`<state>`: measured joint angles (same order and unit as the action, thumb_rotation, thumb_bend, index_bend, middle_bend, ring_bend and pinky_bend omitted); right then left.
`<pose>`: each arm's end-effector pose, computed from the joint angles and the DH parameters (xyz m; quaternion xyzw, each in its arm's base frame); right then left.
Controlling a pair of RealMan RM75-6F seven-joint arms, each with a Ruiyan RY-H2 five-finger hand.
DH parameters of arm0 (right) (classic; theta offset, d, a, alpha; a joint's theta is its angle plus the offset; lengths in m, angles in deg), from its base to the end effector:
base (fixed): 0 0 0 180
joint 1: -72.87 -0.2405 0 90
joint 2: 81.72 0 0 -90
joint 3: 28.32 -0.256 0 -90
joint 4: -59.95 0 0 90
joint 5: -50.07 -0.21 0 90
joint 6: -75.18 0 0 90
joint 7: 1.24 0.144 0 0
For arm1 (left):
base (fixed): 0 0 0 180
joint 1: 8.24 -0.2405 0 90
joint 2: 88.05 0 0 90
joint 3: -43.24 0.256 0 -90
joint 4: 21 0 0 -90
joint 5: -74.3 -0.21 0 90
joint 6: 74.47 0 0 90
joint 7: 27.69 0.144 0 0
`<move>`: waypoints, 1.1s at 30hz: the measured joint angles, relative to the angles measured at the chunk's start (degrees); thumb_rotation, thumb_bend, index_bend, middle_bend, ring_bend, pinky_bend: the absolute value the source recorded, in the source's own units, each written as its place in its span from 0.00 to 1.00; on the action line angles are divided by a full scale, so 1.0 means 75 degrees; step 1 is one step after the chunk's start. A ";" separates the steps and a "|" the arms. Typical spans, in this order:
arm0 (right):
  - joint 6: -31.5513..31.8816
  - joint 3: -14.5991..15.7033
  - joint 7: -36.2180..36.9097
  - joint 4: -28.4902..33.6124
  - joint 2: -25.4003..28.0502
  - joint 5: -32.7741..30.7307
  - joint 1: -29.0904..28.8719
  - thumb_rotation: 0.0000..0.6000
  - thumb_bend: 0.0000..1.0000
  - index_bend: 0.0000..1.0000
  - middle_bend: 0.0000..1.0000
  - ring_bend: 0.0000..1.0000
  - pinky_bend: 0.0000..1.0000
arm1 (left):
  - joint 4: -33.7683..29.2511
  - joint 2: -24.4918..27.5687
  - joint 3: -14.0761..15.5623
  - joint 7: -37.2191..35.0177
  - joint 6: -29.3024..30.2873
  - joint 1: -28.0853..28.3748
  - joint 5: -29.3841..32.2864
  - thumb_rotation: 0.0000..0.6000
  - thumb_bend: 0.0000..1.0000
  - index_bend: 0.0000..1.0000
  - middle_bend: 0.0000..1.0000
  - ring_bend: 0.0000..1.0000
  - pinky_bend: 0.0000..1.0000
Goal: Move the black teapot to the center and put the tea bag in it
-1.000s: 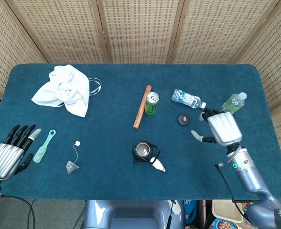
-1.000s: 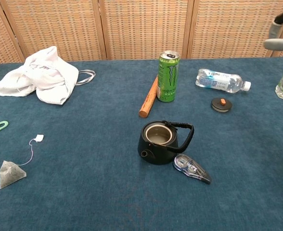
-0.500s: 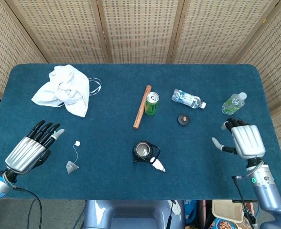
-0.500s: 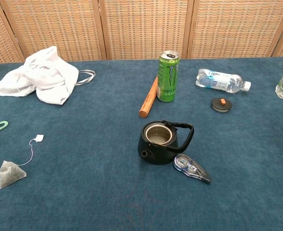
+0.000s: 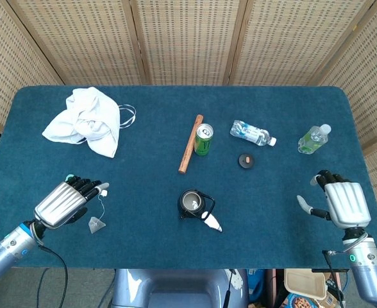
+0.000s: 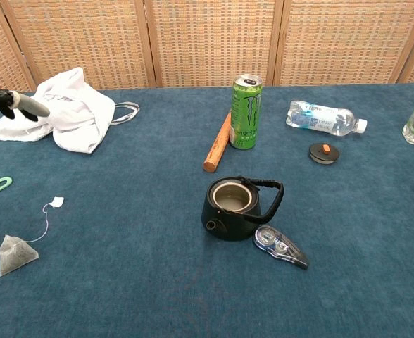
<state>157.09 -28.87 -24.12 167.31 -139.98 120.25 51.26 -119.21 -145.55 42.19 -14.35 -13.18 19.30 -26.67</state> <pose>-0.2483 -0.2450 0.1652 0.6470 -0.3225 0.3165 0.6141 -0.2131 0.2566 0.1157 -0.8457 -0.1773 -0.3026 0.4024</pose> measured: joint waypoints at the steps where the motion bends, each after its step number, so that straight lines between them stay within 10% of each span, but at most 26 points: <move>1: 0.0002 -0.0005 0.0026 -0.0006 0.0011 0.0018 0.0034 0.17 0.47 0.43 0.38 0.41 0.62 | 0.0001 -0.0036 -0.0009 0.0038 -0.0083 0.0038 0.0073 1.00 0.37 0.19 0.37 0.40 0.45; 17: -0.0128 -0.0114 0.0254 -0.0166 -0.0007 0.0242 0.0411 0.17 0.47 0.43 0.38 0.40 0.62 | 0.0681 -0.1009 -0.0280 0.0657 -0.1012 0.0488 0.1588 1.00 0.36 0.31 0.65 0.66 0.69; 33: -0.0418 -0.0262 0.0352 -0.0280 -0.0045 0.0210 0.0504 0.17 0.49 0.43 0.39 0.40 0.62 | 0.1463 -0.1835 -0.0399 0.1170 -0.1733 0.0816 0.2977 1.00 0.36 0.34 0.70 0.70 0.71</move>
<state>153.96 -30.83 -21.49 165.21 -140.32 121.82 55.04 -108.24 -159.32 39.20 -5.57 -26.18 25.42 -4.34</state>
